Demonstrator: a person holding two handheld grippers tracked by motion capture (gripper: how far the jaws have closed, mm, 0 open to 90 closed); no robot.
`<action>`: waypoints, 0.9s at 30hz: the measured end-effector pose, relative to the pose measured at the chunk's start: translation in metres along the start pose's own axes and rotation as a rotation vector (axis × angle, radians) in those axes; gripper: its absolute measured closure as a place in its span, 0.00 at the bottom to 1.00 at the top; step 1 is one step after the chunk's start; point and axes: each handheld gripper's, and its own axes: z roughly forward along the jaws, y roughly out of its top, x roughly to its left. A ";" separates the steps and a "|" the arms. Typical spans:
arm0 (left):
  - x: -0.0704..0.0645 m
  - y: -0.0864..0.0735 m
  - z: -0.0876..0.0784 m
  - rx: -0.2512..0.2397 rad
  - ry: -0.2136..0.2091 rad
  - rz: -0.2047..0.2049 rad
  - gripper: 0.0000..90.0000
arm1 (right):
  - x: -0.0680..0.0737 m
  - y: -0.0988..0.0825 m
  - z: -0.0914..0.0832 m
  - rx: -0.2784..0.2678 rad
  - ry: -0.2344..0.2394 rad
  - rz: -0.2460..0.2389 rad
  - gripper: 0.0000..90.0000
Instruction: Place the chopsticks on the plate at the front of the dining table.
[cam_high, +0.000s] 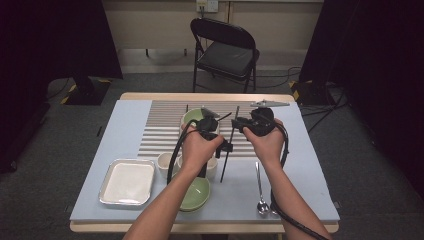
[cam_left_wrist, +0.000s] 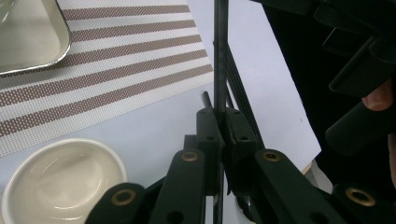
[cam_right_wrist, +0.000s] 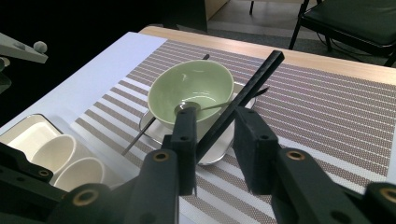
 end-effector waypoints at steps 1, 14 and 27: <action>0.000 0.000 0.000 0.000 0.004 0.004 0.96 | 0.000 0.000 0.000 -0.001 0.001 -0.001 0.76; 0.003 -0.001 -0.003 0.004 0.024 0.002 0.96 | -0.004 0.000 -0.002 -0.038 0.004 -0.017 0.60; 0.005 0.000 -0.009 0.007 0.038 0.001 0.96 | -0.016 -0.005 -0.003 -0.049 0.001 -0.029 0.43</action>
